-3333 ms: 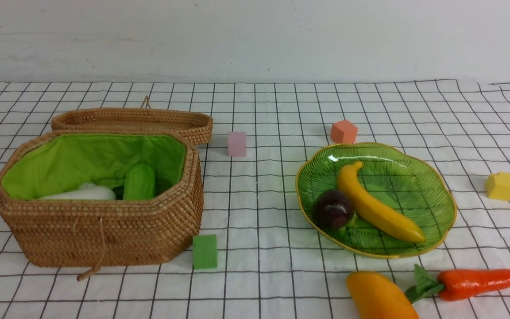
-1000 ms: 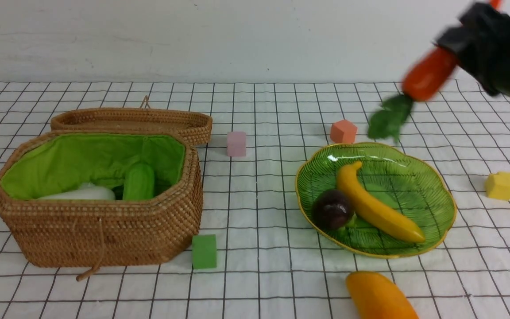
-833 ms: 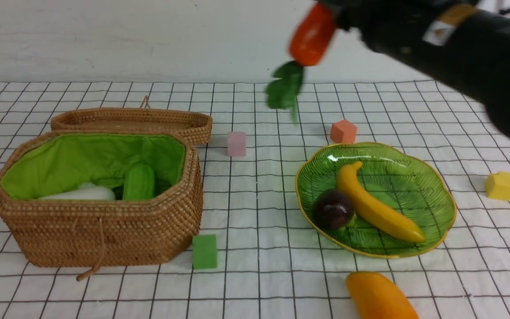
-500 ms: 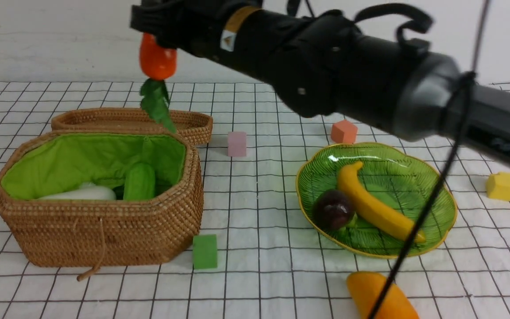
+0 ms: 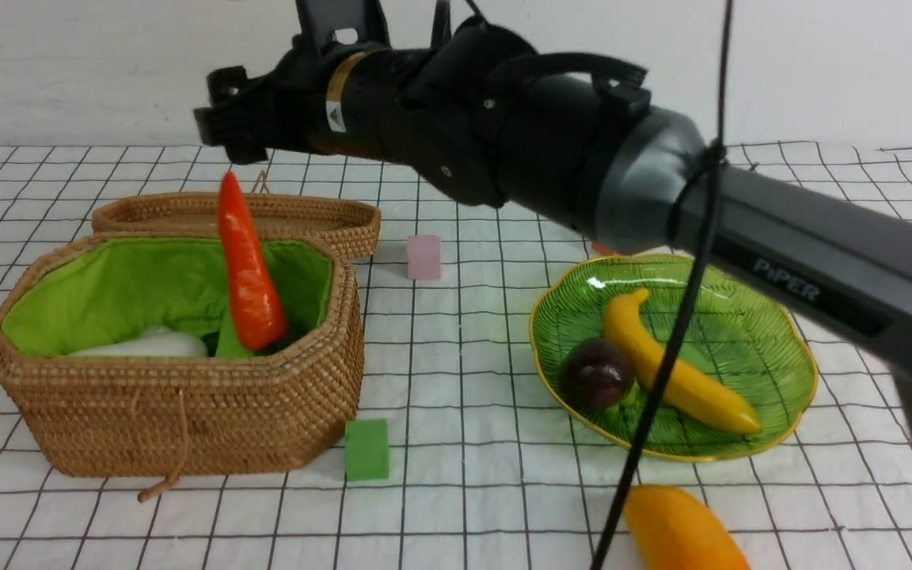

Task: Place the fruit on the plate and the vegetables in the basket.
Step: Use the right arm to grab a carrot and put it into the left basket, then use the right arm to grab a mango and put it into the right plate

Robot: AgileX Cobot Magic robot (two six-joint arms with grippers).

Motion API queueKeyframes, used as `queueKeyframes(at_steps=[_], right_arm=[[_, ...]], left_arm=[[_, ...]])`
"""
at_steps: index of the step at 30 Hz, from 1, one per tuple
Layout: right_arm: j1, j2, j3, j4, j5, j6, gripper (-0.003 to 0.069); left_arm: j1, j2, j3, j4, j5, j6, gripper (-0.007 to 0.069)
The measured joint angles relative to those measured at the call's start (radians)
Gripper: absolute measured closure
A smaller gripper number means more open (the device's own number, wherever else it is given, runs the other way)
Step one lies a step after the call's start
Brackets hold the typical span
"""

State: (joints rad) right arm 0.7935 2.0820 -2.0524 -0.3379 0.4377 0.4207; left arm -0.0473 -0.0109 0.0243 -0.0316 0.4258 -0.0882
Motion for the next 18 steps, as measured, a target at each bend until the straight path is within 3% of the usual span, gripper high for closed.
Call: queueKeyframes(at_steps=[5, 8, 11, 14, 18], right_arm=[[-0.033, -0.165, 0.002, 0.004, 0.448, -0.100, 0.0022], [-0.097, -0.270, 0.070, 0.028, 0.601, -0.126, 0.0064], [-0.172, -0.369, 0.214, 0.097, 0.651, -0.128, 0.0078], [-0.268, -0.468, 0.430, 0.244, 0.644, -0.139, 0.0082], [-0.307, -0.544, 0.723, 0.432, 0.647, -0.238, 0.0079]], left_arm=[[0.000, 0.000, 0.000, 0.000, 0.000, 0.000, 0.0543], [0.000, 0.000, 0.000, 0.000, 0.000, 0.000, 0.0540], [0.000, 0.000, 0.000, 0.000, 0.000, 0.000, 0.0537], [0.000, 0.000, 0.000, 0.000, 0.000, 0.000, 0.0533], [0.000, 0.000, 0.000, 0.000, 0.000, 0.000, 0.0532]])
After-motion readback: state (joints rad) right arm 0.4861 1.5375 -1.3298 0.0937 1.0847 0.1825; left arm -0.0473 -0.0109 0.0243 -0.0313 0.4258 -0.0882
